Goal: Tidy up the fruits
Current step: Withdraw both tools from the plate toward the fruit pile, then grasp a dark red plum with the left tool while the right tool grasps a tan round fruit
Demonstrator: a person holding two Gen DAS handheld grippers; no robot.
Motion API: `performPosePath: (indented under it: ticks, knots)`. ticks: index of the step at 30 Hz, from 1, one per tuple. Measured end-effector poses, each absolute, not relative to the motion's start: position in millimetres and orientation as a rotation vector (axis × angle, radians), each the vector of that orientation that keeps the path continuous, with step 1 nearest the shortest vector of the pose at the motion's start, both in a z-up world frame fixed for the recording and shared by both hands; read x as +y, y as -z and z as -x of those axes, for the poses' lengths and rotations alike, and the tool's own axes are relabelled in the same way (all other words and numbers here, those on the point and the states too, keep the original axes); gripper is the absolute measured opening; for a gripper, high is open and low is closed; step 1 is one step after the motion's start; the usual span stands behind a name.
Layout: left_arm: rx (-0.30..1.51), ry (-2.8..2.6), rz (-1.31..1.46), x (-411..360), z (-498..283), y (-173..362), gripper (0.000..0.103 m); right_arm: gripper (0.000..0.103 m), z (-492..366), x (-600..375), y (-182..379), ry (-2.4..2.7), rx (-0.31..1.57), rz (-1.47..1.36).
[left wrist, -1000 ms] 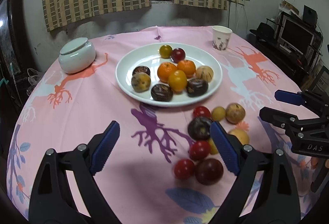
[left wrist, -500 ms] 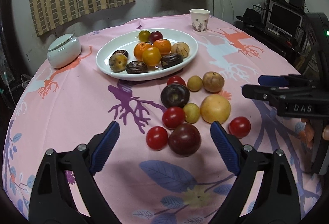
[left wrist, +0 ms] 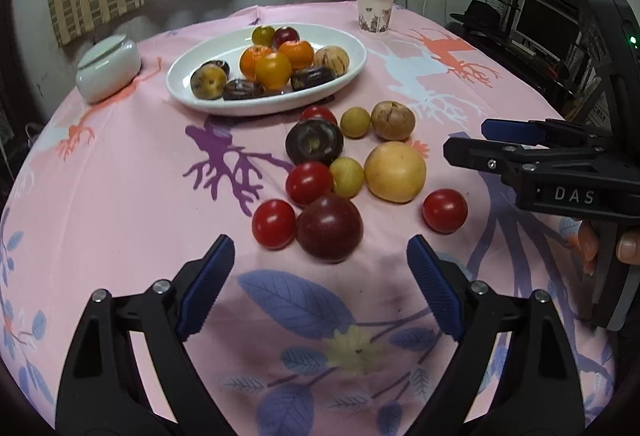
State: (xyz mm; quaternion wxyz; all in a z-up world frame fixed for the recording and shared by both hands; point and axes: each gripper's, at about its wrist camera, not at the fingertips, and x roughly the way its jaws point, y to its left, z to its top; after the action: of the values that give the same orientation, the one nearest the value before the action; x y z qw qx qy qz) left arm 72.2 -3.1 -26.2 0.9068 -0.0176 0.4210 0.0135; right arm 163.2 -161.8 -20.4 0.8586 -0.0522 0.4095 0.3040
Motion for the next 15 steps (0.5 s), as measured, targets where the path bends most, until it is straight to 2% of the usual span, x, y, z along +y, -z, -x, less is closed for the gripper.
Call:
performPosePath:
  ticks: [3,6,15]
  knots:
    - [0.918,-0.013,0.081,1,-73,32,0.059,0.069,-163,-162,20,-0.639,0.86,0.11]
    - [0.954,-0.003,0.129,5,-75,38,0.047,0.069,-163,-162,20,-0.639,0.86,0.111]
    - [0.914,0.019,0.155,-1,-79,33,0.048,0.069,-161,-160,20,-0.646,0.864,0.121]
